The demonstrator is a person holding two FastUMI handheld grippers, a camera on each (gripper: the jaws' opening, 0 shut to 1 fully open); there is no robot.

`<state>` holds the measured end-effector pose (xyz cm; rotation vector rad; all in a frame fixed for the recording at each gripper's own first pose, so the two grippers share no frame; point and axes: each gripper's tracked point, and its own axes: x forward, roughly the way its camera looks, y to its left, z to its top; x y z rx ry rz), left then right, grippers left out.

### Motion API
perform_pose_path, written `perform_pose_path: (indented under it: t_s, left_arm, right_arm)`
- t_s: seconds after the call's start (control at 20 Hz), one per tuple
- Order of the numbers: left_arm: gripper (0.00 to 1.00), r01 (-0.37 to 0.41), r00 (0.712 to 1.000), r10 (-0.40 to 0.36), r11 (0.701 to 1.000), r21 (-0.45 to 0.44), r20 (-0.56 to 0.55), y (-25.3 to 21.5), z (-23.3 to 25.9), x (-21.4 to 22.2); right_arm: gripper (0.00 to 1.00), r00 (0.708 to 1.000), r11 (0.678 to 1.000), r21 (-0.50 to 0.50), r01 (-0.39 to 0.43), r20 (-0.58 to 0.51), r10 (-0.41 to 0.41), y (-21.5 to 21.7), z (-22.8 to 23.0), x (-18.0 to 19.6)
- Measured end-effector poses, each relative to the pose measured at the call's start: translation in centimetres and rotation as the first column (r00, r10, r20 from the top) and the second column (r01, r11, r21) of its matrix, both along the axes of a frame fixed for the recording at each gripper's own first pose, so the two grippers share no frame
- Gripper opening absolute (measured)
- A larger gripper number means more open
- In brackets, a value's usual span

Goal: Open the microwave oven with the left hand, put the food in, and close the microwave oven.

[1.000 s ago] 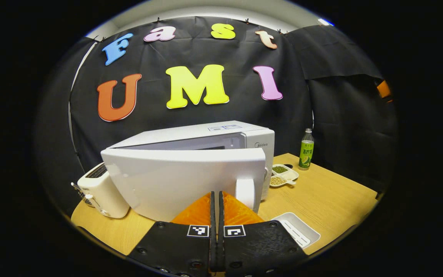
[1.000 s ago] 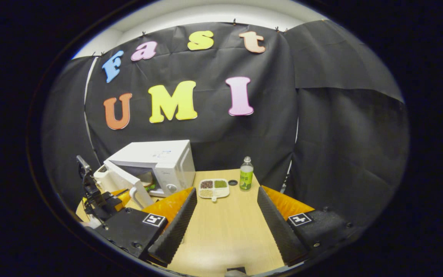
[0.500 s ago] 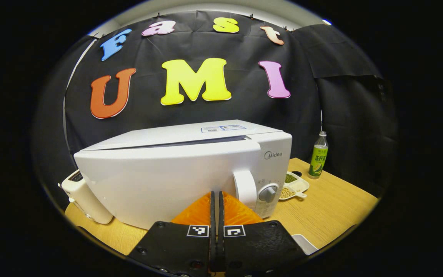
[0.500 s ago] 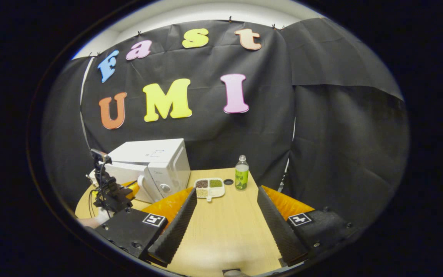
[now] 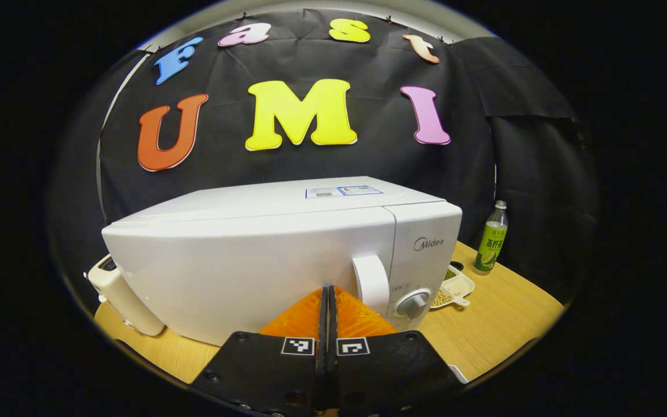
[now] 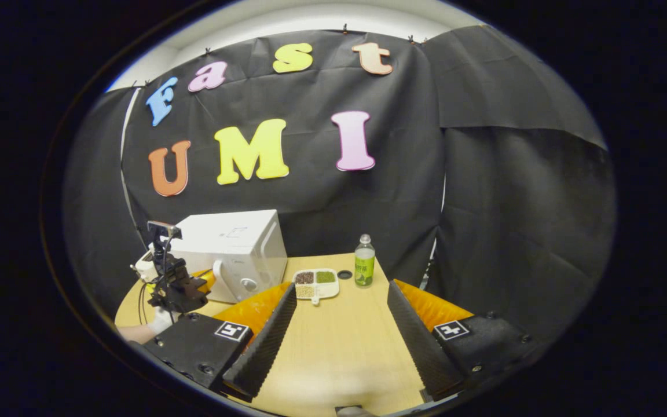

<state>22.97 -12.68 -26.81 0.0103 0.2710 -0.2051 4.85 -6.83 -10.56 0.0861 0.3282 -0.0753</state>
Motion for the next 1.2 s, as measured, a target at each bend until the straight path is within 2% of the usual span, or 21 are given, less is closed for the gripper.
perform_pose_path:
  t_s: [0.1, 0.4, 0.45, 0.6, 0.65, 0.7, 0.75, 0.8, 0.85, 0.9, 1.0, 1.05, 1.15, 1.2]
  left_arm:
    - [0.00, 0.011, 1.000, -0.011, 1.000, -0.003, -0.016, -0.2, 0.0, -0.7]
    - [0.00, 0.032, 0.999, -0.032, 0.999, 0.006, 0.026, 0.3, 2.5, -2.7]
    - [0.04, 0.021, 0.999, -0.022, 1.000, 0.017, 0.028, 0.6, 2.5, -3.0]
    - [0.98, 0.004, 0.999, -0.006, 1.000, 0.026, 0.052, 1.7, 3.9, -5.4]
    - [0.96, 0.000, 0.999, -0.002, 1.000, 0.024, 0.054, 2.0, 4.3, -6.0]
    - [0.97, -0.003, 0.998, 0.002, 1.000, 0.024, 0.057, 2.5, 4.9, -6.8]
    - [0.96, -0.012, 0.998, 0.010, 1.000, 0.027, 0.066, 3.0, 5.7, -7.6]
    - [0.96, -0.022, 0.997, 0.020, 0.999, 0.027, 0.077, 3.6, 6.5, -8.3]
    - [0.97, -0.030, 0.996, 0.028, 0.999, 0.021, 0.083, 4.2, 7.3, -9.2]
    - [0.97, -0.038, 0.995, 0.036, 0.999, 0.015, 0.092, 4.7, 8.0, -10.1]
    - [0.96, -0.064, 0.993, 0.063, 0.998, 0.009, 0.102, 6.3, 9.6, -11.9]
    - [0.96, -0.074, 0.992, 0.073, 0.997, 0.007, 0.105, 7.0, 10.4, -12.8]
    - [0.96, -0.101, 0.987, 0.100, 0.995, 0.004, 0.127, 8.9, 12.4, -14.9]
    - [0.96, -0.114, 0.984, 0.112, 0.994, 0.004, 0.138, 9.9, 13.4, -15.8]
  right_arm:
    - [0.92, 1.000, 1.000, -0.002, -0.005, 0.009, 0.005, 0.4, 0.2, 0.2]
    - [0.92, 0.999, 0.999, -0.004, -0.036, 0.011, 0.036, 2.0, 0.1, 0.8]
    - [0.92, 0.999, 0.999, -0.008, -0.044, 0.012, 0.044, 2.2, 0.1, 0.9]
    - [0.92, 0.998, 0.998, -0.012, -0.066, 0.022, 0.066, 3.1, 0.4, 1.1]
    - [0.92, 0.997, 0.997, -0.016, -0.073, 0.028, 0.073, 3.3, 0.6, 1.2]
    - [1.00, 0.996, 0.997, -0.018, -0.079, 0.036, 0.080, 3.6, 0.6, 1.4]
    - [1.00, 0.995, 0.996, -0.020, -0.087, 0.043, 0.088, 3.9, 0.8, 1.5]
    - [0.92, 0.994, 0.995, -0.022, -0.093, 0.050, 0.094, 4.2, 0.8, 1.6]
    - [0.92, 0.993, 0.995, -0.024, -0.098, 0.059, 0.099, 4.4, 0.9, 1.7]
    - [1.00, 0.993, 0.994, -0.028, -0.102, 0.062, 0.103, 4.7, 0.7, 1.7]
    - [1.00, 0.991, 0.993, -0.031, -0.113, 0.064, 0.115, 5.4, 0.2, 1.7]
    - [0.92, 0.991, 0.993, -0.028, -0.118, 0.066, 0.120, 5.7, -0.1, 1.7]
    - [0.92, 0.990, 0.992, -0.018, -0.126, 0.068, 0.127, 6.5, -0.4, 1.5]
    - [1.00, 0.989, 0.992, -0.014, -0.128, 0.073, 0.128, 6.9, -0.5, 1.5]
